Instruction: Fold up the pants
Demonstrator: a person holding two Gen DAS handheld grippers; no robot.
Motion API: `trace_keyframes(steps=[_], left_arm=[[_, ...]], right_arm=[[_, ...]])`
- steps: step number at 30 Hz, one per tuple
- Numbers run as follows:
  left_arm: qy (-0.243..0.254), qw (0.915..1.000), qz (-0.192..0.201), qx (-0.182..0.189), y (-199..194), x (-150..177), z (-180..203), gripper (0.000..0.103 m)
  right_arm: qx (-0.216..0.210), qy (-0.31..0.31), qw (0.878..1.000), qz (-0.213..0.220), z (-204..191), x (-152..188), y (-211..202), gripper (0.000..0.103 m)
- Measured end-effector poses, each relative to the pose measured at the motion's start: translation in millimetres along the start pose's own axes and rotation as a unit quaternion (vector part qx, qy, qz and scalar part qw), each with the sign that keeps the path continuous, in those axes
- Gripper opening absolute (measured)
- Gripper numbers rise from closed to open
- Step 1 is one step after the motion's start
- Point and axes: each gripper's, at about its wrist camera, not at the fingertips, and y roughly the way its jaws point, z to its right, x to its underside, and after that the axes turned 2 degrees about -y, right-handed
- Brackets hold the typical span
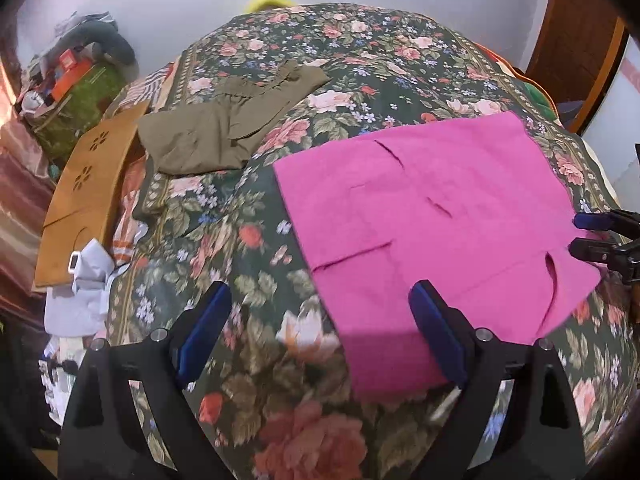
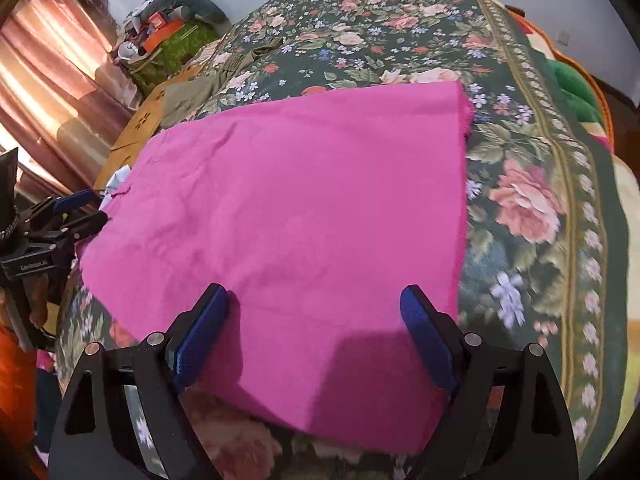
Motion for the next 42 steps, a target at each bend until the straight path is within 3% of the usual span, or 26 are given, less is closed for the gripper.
trace_keyframes(steps=[10,14,17,21,27,31,36,40,42], left_arm=[[-0.055,0.9982,0.011,-0.021,-28,22,-24,0.092],[-0.096,0.9950,0.027,-0.004,-46,21,-31,0.092],[-0.132,0.9903,0.035,0.025,-55,19,-32,0.094],[-0.172,0.9813,0.014,0.085,-51,20,-24,0.094],[-0.165,0.9802,-0.015,0.108,-41,30,-1,0.094],[-0.172,0.9720,-0.043,0.155,-33,36,11,0.094],[-0.178,0.9691,-0.052,0.162,-27,39,20,0.095],[-0.198,0.9492,-0.054,0.239,-23,36,21,0.101],[-0.213,0.9404,-0.056,0.259,-17,31,19,0.101]], right_arm=[[0.037,-0.011,0.999,-0.007,-3,0,-6,0.086],[0.043,-0.026,0.999,0.018,-16,-7,-16,0.086],[0.044,-0.043,0.997,0.045,-31,-13,-22,0.086],[0.031,-0.060,0.996,0.064,-50,-16,-17,0.086],[0.044,-0.096,0.994,0.039,-65,-7,7,0.086],[0.043,-0.103,0.993,0.046,-63,-5,5,0.089],[0.036,-0.097,0.994,0.046,-62,-3,4,0.089],[0.028,-0.094,0.994,0.047,-61,-1,5,0.089],[0.021,-0.090,0.995,0.045,-60,-1,6,0.089]])
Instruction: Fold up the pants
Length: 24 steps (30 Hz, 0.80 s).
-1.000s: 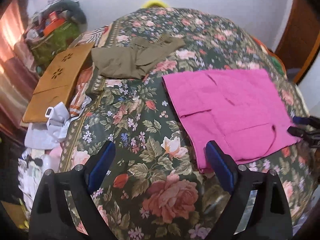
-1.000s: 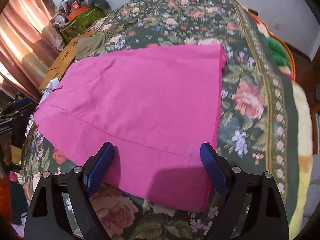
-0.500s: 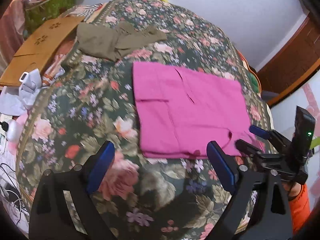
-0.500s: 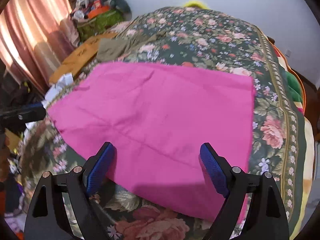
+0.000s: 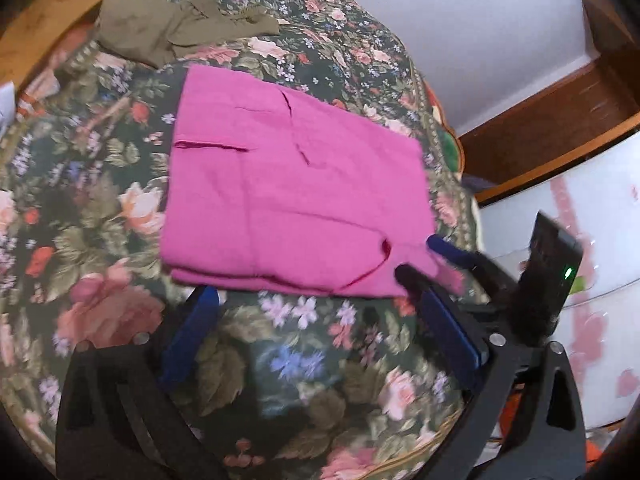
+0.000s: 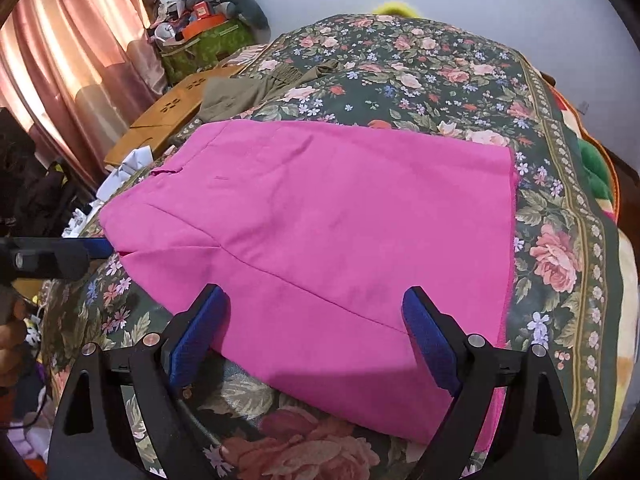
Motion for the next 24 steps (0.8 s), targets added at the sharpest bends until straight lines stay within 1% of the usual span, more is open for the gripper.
trace_keyframes(steps=[3,5,6,7,8,10,11,12,13,16,18,19,21,22,24], left_arm=[[-0.032,0.9992,0.004,0.022,5,-11,-6,0.101],[-0.034,0.9991,0.005,0.023,7,-17,-5,0.099],[-0.027,0.9995,0.005,0.019,9,-20,-2,0.090],[-0.016,0.9998,0.006,0.003,12,-23,2,0.078],[-0.013,0.9999,0.007,-0.009,14,-25,2,0.073],[0.003,0.9987,0.015,-0.048,17,-27,8,0.052],[0.010,0.9975,0.020,-0.066,18,-27,9,0.046],[0.014,0.9966,0.024,-0.077,19,-27,8,0.035],[0.018,0.9956,0.031,-0.087,18,-26,9,0.031],[0.022,0.9944,0.047,-0.092,15,-23,5,0.024],[0.027,0.9933,0.056,-0.097,12,-20,6,0.023],[0.035,0.9917,0.063,-0.107,10,-19,8,0.022],[0.056,0.9861,0.080,-0.134,5,-17,15,0.021],[0.075,0.9801,0.093,-0.159,0,-14,20,0.021],[0.098,0.9714,0.108,-0.187,-6,-12,27,0.021]], right_arm=[[-0.001,0.001,1.000,0.002,-1,1,0,0.089],[0.000,0.001,1.000,0.004,-2,2,-1,0.089],[0.000,0.001,1.000,0.004,-2,2,-1,0.089],[-0.001,0.002,1.000,0.003,-2,2,-1,0.089],[-0.002,0.002,1.000,0.003,-1,2,-1,0.089],[-0.003,0.005,1.000,0.003,-1,3,-2,0.089],[-0.004,0.007,1.000,0.003,0,3,-2,0.089],[-0.006,0.009,1.000,0.004,0,4,-3,0.089],[-0.008,0.011,1.000,0.004,1,5,-3,0.089],[-0.013,0.016,1.000,0.005,3,6,-5,0.089],[-0.013,0.018,1.000,0.006,5,8,-7,0.089],[-0.012,0.017,1.000,0.006,5,8,-8,0.089],[-0.009,0.015,1.000,0.007,7,10,-11,0.089],[-0.007,0.015,1.000,0.008,8,12,-13,0.089],[-0.005,0.018,1.000,0.009,12,16,-16,0.089]])
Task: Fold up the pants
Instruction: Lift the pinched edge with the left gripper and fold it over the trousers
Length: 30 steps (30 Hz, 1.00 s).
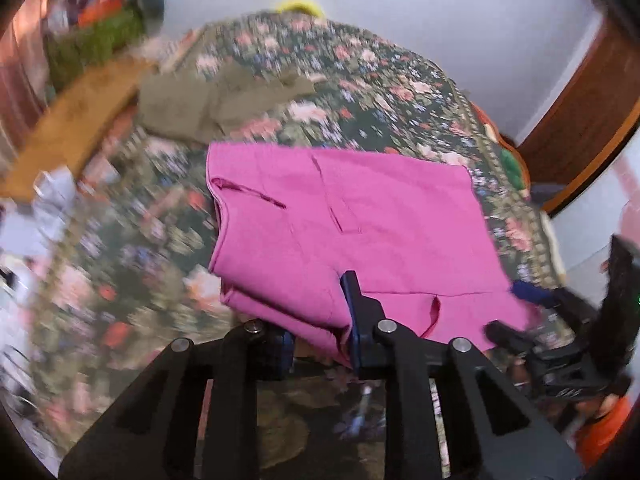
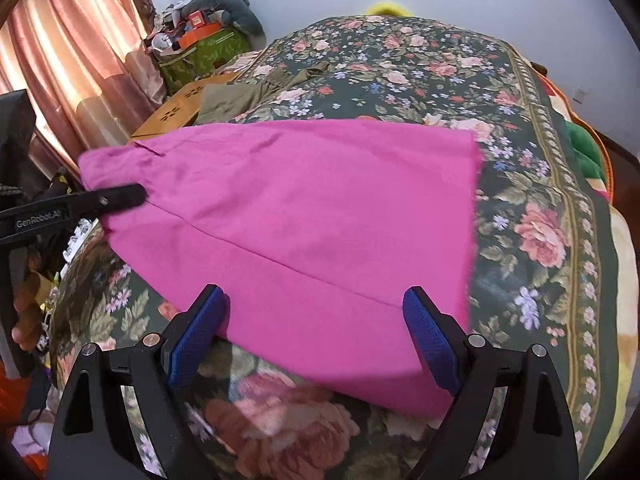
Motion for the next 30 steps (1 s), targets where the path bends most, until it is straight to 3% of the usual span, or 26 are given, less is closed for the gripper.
trace_keyframes(steps=[3,6,12,15,21,24,30], left_arm=[[0.041,0.9976,0.030,-0.047,-12,-2,6,0.021],[0.074,0.9889,0.072,-0.107,-25,-4,14,0.020],[0.108,0.9823,0.102,-0.114,-34,-12,33,0.019],[0.123,0.9815,0.111,-0.095,-40,-16,51,0.018],[0.139,0.9847,0.103,-0.017,-45,-32,82,0.015],[0.154,0.9827,0.103,-0.001,-44,-34,99,0.014],[0.144,0.9855,0.071,0.055,-29,-41,120,0.012]], right_arm=[[0.006,0.007,1.000,-0.002,8,6,-3,0.090],[0.011,0.016,1.000,-0.004,16,9,-6,0.090],[0.024,0.026,0.999,-0.013,29,14,-6,0.090],[0.024,0.028,0.999,-0.014,30,16,-6,0.090],[0.022,0.018,0.999,-0.016,29,15,-6,0.090],[0.023,0.011,1.000,-0.016,29,14,-6,0.090],[0.019,0.009,1.000,-0.013,30,14,-6,0.090]])
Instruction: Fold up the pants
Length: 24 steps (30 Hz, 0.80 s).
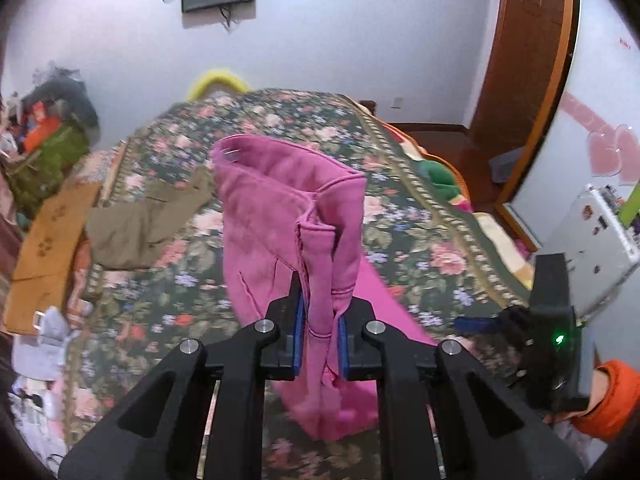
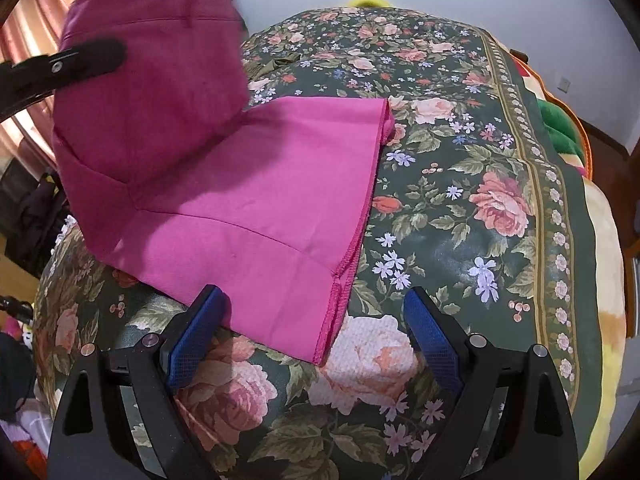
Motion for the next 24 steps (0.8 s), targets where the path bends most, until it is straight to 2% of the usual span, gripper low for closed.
trace_keyframes(steps=[6,10,11,12,13,15,20,22,24], left_arm=[[-0.012,0.9994,-0.013,0.029,10,5,8,0.012],[0.002,0.9991,-0.026,0.033,14,10,15,0.013],[0.007,0.9992,-0.027,0.030,14,11,18,0.016],[0.014,0.9991,-0.029,0.026,14,12,20,0.026],[0.019,0.9989,-0.033,0.028,13,13,22,0.041],[0.017,0.9991,-0.025,0.030,8,13,20,0.057],[0.016,0.9998,-0.010,0.004,1,8,4,0.065],[0.012,0.9998,-0.013,-0.008,3,2,-9,0.076],[0.019,0.9995,-0.022,-0.015,11,-4,-20,0.077]], right_arm=[[0.005,-0.015,1.000,0.001,-2,-1,-1,0.090],[0.008,-0.012,1.000,0.011,-1,-1,-5,0.090],[0.008,-0.010,1.000,0.014,-1,0,-7,0.090],[0.009,-0.007,1.000,0.019,-1,0,-9,0.090],[0.009,-0.004,1.000,0.024,0,-1,-11,0.090],[0.011,0.003,0.999,0.035,2,-1,-16,0.090],[0.027,0.019,0.997,0.065,7,2,-30,0.090],[0.029,0.029,0.996,0.075,10,4,-36,0.090],[0.034,0.036,0.995,0.082,12,4,-39,0.090]])
